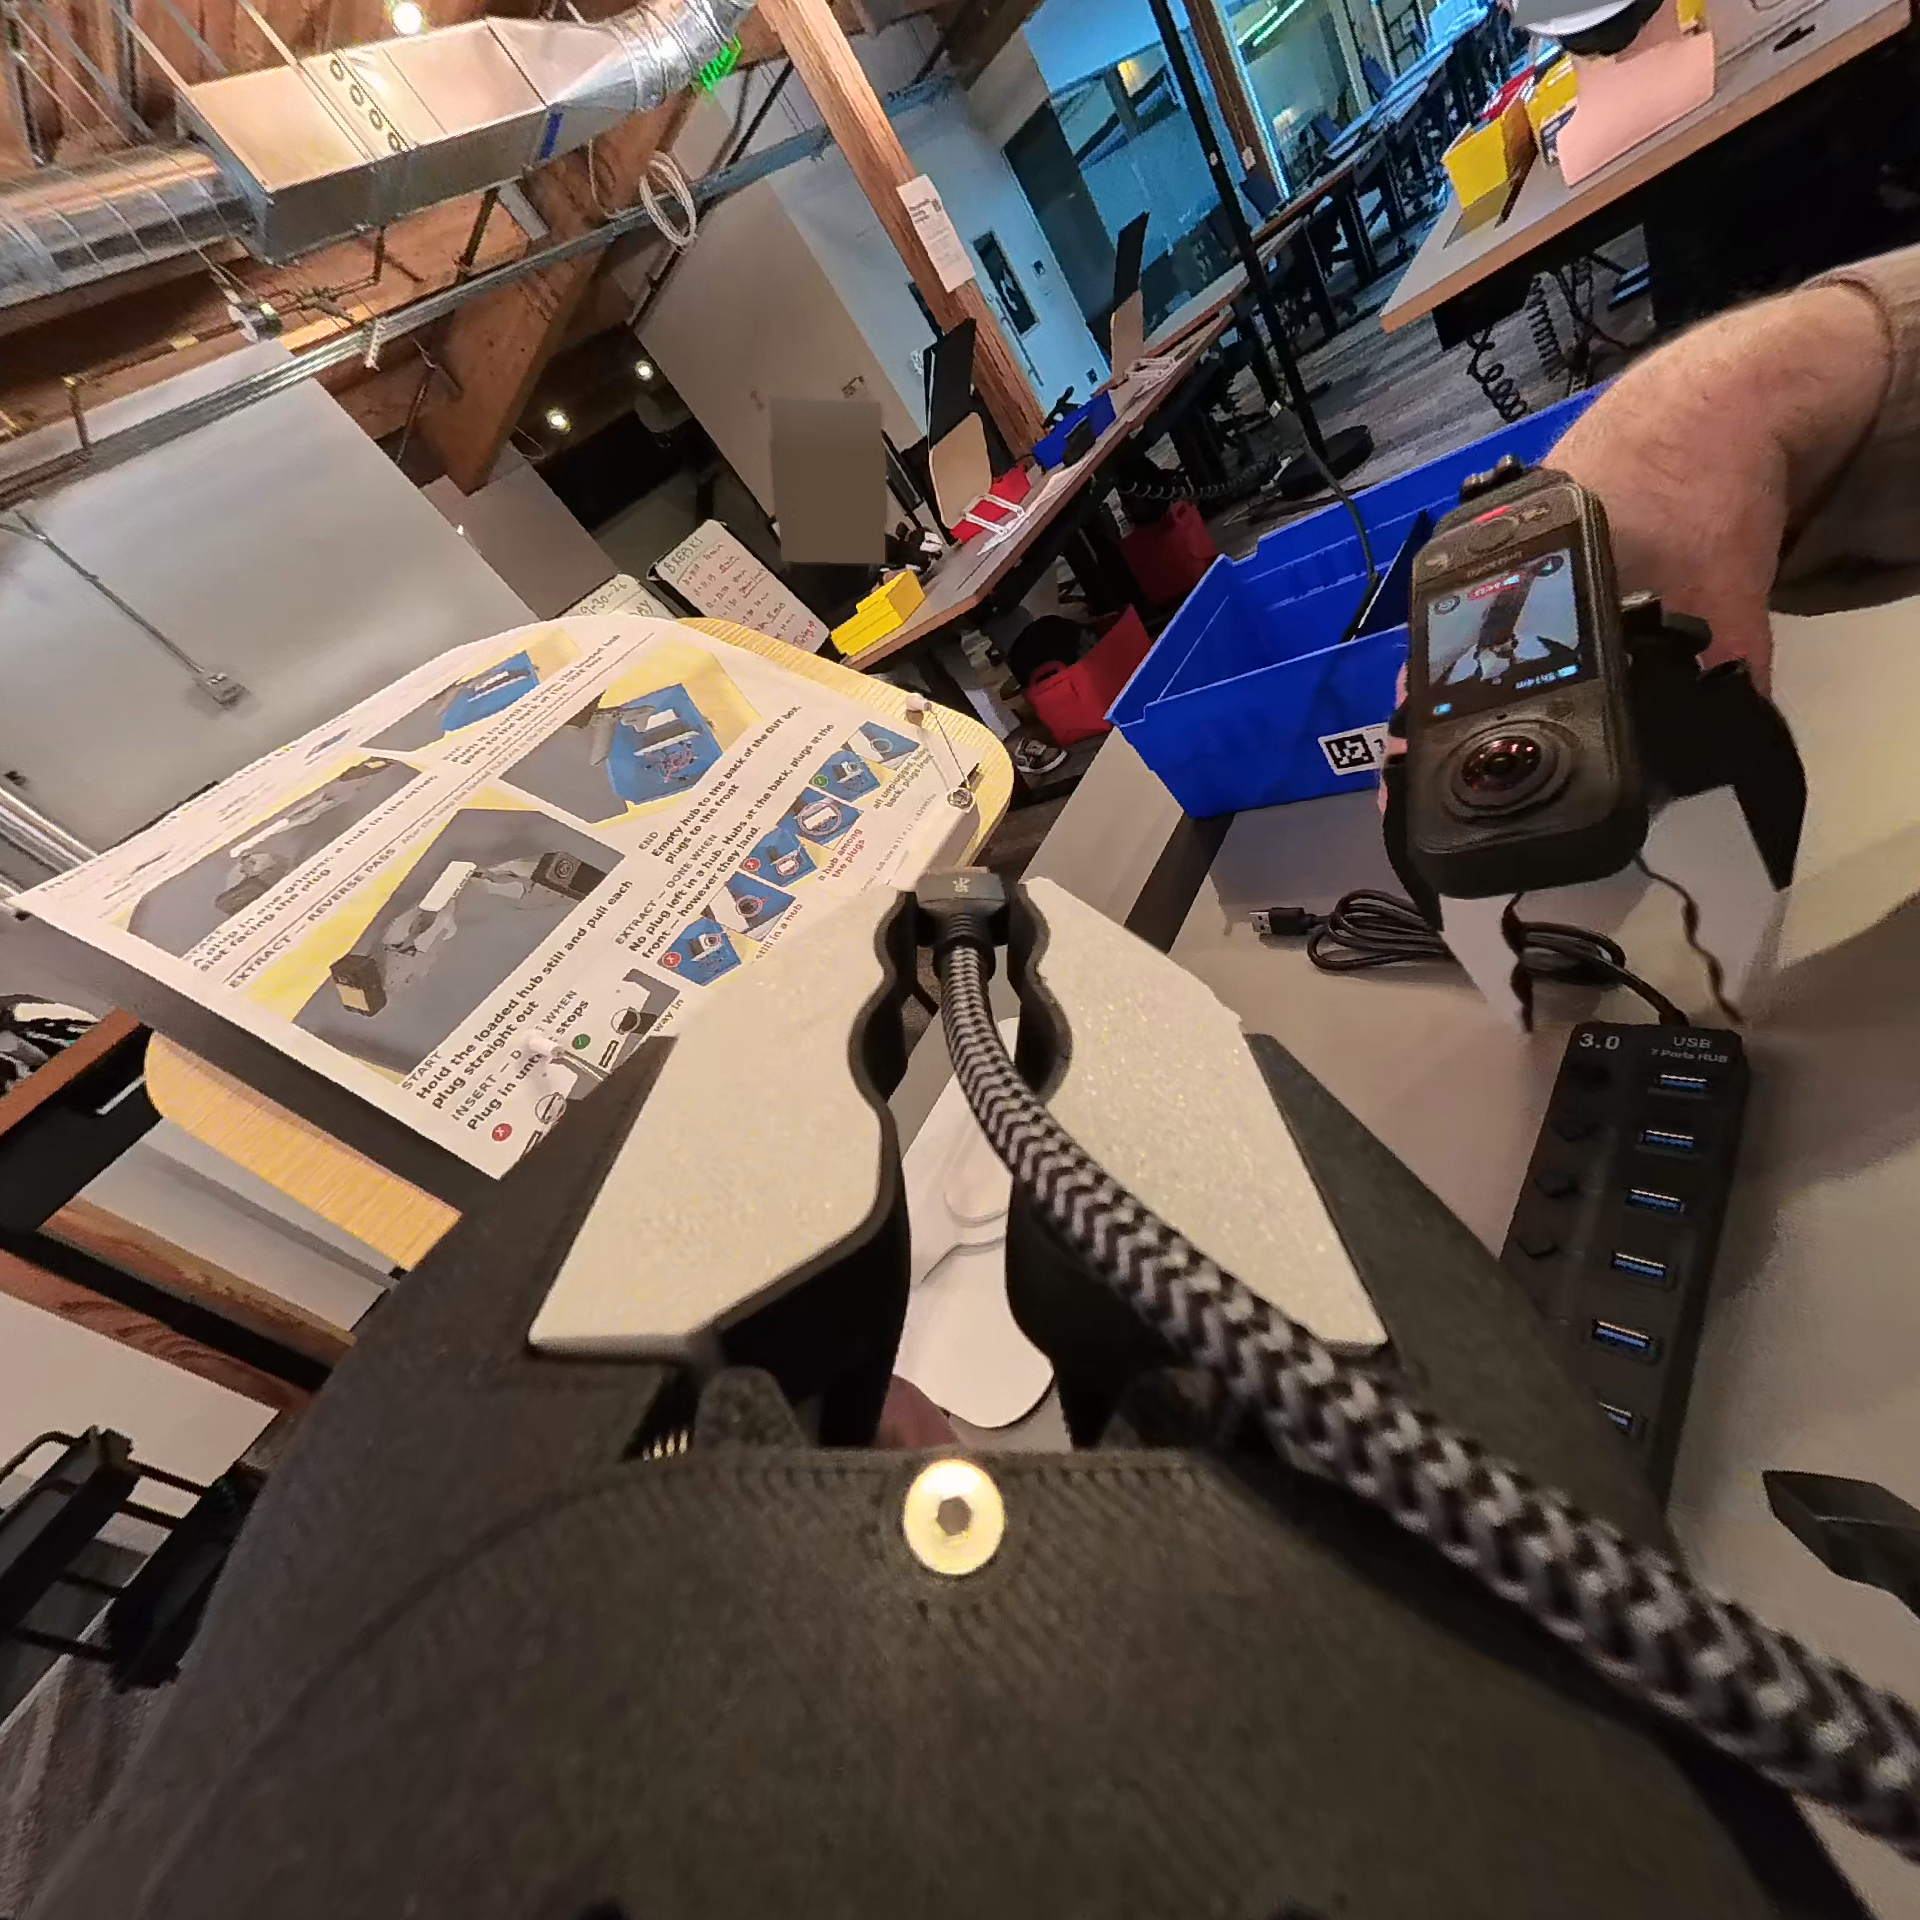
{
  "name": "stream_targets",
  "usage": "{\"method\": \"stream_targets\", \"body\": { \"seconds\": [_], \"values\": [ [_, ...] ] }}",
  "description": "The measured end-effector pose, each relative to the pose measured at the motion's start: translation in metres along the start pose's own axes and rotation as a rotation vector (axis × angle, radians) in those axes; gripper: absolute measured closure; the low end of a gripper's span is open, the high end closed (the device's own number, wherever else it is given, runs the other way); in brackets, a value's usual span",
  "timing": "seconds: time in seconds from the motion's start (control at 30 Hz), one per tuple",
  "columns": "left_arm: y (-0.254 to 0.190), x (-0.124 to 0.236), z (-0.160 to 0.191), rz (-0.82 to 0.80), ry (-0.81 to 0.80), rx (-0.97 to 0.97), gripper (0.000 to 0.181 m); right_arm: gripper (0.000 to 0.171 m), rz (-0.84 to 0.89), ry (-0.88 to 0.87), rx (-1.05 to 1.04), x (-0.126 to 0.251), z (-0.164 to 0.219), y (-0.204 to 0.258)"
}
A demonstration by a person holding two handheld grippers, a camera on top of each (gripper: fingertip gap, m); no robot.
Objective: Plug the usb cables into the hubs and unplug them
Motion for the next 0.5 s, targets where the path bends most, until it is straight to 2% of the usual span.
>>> {"method": "stream_targets", "body": {
  "seconds": [0.07,0.1,0.17,0.2,0.27,0.37,0.5],
  "values": [
    [-0.001,0.0,0.0,0.002,0.002,-0.004,0.164,0.129,-0.021,-0.037,0.012,-0.002,-0.005,0.0],
    [-0.001,-0.001,0.0,0.003,0.004,-0.006,0.164,0.129,-0.037,-0.058,0.017,-0.003,-0.007,0.002],
    [-0.001,-0.001,0.0,0.004,0.007,-0.01,0.164,0.1,-0.062,-0.092,0.011,-0.002,-0.012,0.005],
    [-0.001,0.0,0.0,0.005,0.007,-0.009,0.164,0.094,-0.064,-0.087,0.01,-0.001,-0.012,0.007],
    [-0.001,0.0,0.0,0.004,0.007,-0.008,0.164,0.099,-0.043,-0.072,0.009,-0.001,-0.014,0.007],
    [-0.002,-0.001,0.001,0.009,0.01,-0.009,0.165,0.12,-0.024,-0.044,-0.001,-0.006,-0.019,0.005],
    [-0.004,-0.002,0.002,0.017,0.025,-0.023,0.165,0.123,0.006,-0.051,0.03,-0.005,-0.02,0.001]
  ]
}}
Point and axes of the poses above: each gripper's, where its closed fingertips meet, x back along the fingers, z out of its underside, y = z × x across the jaws, the point moved 9 cm from there along x, back along the fingers, and after that the axes turned 4 degrees about -y, right-handed, at the moved point
